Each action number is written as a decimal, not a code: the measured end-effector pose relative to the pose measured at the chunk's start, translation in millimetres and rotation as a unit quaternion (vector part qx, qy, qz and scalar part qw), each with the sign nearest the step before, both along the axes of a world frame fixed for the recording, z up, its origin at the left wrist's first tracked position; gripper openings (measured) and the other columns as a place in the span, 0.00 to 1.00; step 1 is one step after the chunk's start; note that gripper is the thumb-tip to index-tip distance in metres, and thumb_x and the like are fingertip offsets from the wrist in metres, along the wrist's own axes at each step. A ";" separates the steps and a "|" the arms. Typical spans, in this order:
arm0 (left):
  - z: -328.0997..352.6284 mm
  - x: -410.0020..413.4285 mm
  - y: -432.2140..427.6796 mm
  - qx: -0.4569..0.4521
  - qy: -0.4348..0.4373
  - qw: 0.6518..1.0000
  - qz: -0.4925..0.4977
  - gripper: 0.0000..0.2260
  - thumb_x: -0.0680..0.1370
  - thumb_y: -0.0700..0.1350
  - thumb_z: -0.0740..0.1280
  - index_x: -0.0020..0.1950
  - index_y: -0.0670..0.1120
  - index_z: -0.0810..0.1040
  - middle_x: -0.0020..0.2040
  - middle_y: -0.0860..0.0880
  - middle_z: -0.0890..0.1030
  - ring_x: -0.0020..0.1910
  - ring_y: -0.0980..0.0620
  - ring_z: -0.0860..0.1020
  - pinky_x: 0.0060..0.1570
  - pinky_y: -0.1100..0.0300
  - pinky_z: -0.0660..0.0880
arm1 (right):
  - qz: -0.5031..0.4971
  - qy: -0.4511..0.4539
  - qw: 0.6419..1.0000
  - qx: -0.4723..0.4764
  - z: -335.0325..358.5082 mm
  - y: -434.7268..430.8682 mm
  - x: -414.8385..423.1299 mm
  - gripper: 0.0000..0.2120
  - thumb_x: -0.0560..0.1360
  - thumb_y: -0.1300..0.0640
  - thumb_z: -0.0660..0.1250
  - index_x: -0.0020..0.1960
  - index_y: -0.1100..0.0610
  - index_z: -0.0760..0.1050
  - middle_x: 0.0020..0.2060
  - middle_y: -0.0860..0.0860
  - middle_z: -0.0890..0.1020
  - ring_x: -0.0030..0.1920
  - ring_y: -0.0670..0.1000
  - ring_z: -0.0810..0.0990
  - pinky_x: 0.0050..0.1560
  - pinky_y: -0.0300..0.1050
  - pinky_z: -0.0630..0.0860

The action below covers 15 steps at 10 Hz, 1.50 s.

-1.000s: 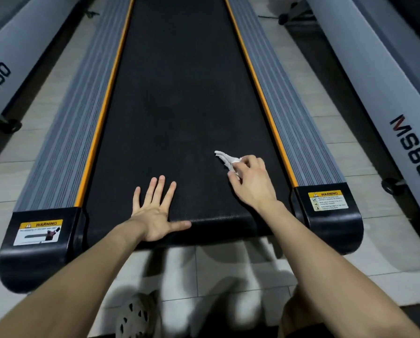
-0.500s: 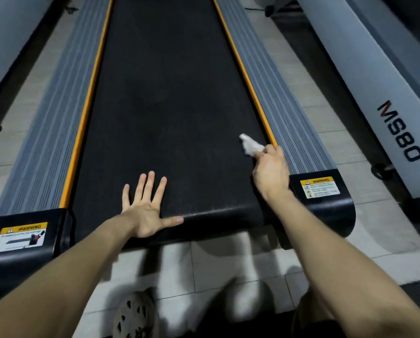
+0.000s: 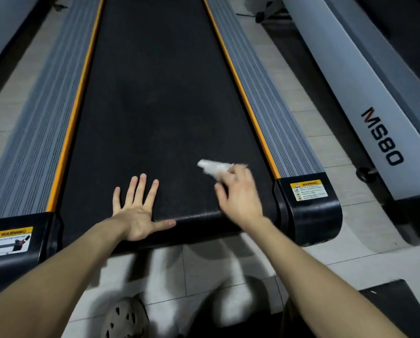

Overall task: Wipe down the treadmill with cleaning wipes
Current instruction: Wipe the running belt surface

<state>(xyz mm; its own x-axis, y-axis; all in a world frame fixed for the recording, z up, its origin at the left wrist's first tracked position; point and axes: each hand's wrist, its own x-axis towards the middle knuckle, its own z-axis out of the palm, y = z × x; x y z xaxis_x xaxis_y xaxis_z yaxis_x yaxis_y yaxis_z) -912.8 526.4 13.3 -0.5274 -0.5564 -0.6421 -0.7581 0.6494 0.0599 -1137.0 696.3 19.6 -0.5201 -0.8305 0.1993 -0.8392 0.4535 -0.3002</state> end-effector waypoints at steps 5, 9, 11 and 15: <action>-2.5 -1.0 -1.3 -0.001 0.009 1.000 0.000 0.59 0.69 0.86 0.54 0.80 0.59 0.21 0.76 0.51 0.14 0.76 0.50 0.17 0.78 0.35 0.26 | 0.198 0.006 0.975 0.098 -3.2 15.5 16.9 0.34 0.84 0.33 0.55 0.83 0.51 0.63 0.85 0.55 0.57 0.84 0.59 0.59 0.84 0.56 0.56; -4.1 0.3 -1.0 -0.014 0.014 1.000 -0.004 0.58 0.69 0.85 0.55 0.80 0.59 0.21 0.77 0.51 0.15 0.76 0.50 0.17 0.78 0.35 0.26 | 0.245 0.054 0.963 0.097 -1.1 -3.9 2.1 0.30 0.85 0.37 0.57 0.82 0.50 0.64 0.85 0.54 0.57 0.84 0.58 0.59 0.84 0.54 0.55; -1.9 -0.2 -0.3 -0.018 0.029 0.999 -0.012 0.58 0.69 0.86 0.54 0.80 0.59 0.21 0.77 0.50 0.15 0.76 0.50 0.17 0.77 0.35 0.25 | -0.057 -0.005 0.986 0.154 -4.6 -48.4 -53.3 0.44 0.82 0.27 0.42 0.84 0.59 0.58 0.82 0.65 0.58 0.82 0.66 0.54 0.83 0.62 0.51; 89.4 30.1 -7.4 -0.089 0.010 0.986 -0.144 0.34 0.84 0.58 0.67 0.87 0.54 0.58 0.87 0.41 0.56 0.85 0.42 0.60 0.79 0.46 0.65 | -0.036 -0.037 0.985 0.163 -3.1 -71.2 -42.7 0.47 0.79 0.25 0.34 0.86 0.55 0.54 0.86 0.58 0.50 0.86 0.60 0.46 0.85 0.61 0.45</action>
